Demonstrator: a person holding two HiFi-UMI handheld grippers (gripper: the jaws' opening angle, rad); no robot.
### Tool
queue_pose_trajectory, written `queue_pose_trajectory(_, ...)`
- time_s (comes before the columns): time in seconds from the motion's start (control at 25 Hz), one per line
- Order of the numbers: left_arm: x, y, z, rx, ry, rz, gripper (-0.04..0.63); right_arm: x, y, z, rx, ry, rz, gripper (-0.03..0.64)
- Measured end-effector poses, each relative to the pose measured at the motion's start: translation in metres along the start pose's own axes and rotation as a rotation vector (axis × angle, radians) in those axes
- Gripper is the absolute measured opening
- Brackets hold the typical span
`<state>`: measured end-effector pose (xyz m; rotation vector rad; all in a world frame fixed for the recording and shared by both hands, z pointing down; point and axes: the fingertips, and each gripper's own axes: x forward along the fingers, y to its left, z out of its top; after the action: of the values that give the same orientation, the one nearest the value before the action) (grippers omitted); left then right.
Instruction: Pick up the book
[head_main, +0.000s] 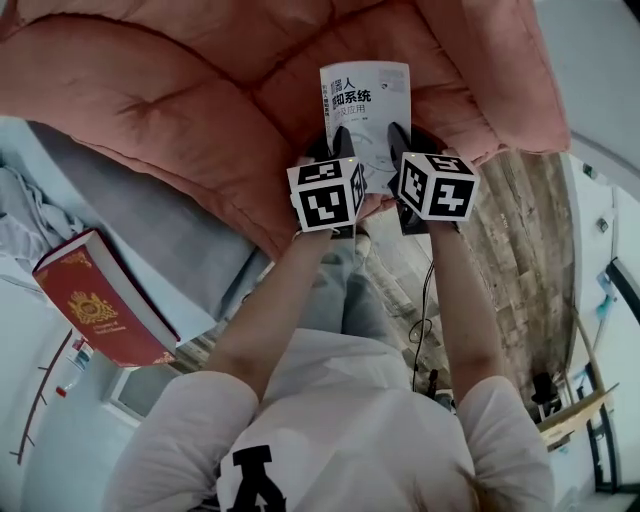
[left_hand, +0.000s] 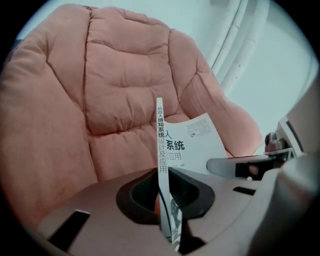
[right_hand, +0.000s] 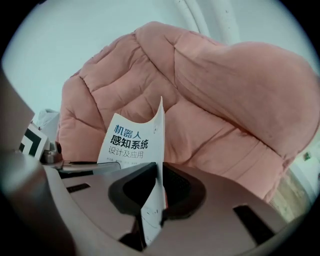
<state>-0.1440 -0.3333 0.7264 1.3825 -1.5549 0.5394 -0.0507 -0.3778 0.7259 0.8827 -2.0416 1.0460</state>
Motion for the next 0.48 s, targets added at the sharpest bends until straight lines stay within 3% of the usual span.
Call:
queue_pose_trajectory(0.28, -0.046, -0.027, 0.022, 0.012, -0.04, -0.068, 0.048, -0.059, 0.014, 0.022, 0.022, -0.063, -0.039, 0.06)
queue_pose_trajectory(0.48, -0.088, -0.058, 0.057, 0.085, -0.124, -0.13, 0.048, -0.116, 0.024, 0.052, 0.029, -0.174, -0.075, 0.06)
